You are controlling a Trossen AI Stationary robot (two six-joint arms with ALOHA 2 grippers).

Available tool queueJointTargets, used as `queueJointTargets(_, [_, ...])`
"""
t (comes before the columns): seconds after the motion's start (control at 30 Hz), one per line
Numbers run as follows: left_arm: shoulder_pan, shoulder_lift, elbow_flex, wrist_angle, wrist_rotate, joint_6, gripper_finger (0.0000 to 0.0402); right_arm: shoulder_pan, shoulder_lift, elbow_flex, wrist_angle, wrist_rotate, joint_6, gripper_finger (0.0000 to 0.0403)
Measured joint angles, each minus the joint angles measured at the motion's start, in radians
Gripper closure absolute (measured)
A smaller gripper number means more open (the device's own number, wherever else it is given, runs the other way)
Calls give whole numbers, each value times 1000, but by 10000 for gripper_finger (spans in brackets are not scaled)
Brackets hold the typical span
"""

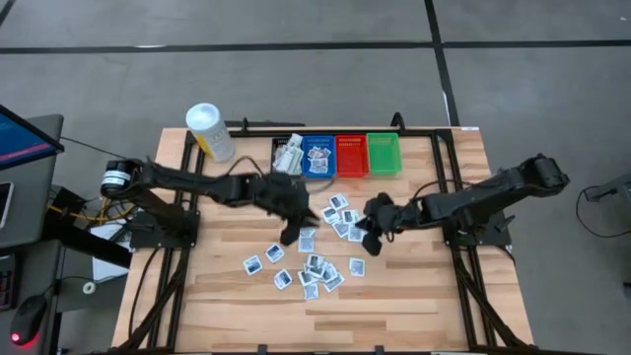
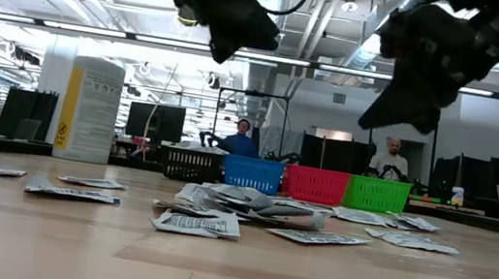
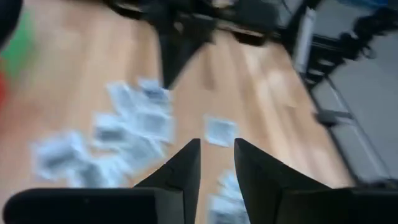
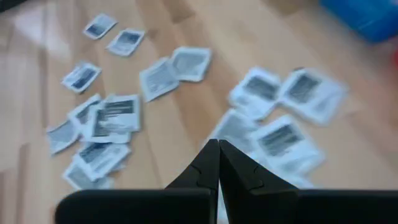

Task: Pick & Place First Aid Supplies
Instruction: Put the gray towelette pack in the red bin

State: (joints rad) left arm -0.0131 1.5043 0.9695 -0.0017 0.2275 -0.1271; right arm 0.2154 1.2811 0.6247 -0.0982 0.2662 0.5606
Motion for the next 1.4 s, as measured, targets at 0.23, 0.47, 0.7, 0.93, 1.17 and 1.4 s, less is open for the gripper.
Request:
queueJointTargets(0.23, [-266, 1, 0, -160, -48, -231, 311, 152, 237, 43, 295, -13, -39, 402])
queueJointTargets(0.47, [-488, -30, -2, -230, -271, -409, 321, 264, 470, 221, 334, 31, -148, 402])
queueJointTargets(0.7, [-647, -40, -2, -342, -472, -440, 336, 303, 535, 326, 305, 35, -142, 402])
queueJointTargets(0.93, [-714, -40, -17, -407, -607, -451, 353, 307, 465, 333, 66, 86, -90, 402])
queueJointTargets(1.17, [-693, -39, -87, -398, -646, -539, 358, 314, 349, 333, -217, 179, 49, 402])
queueJointTargets(1.4, [-664, -39, -116, -320, -647, -535, 358, 318, 300, 333, -258, 196, 51, 402])
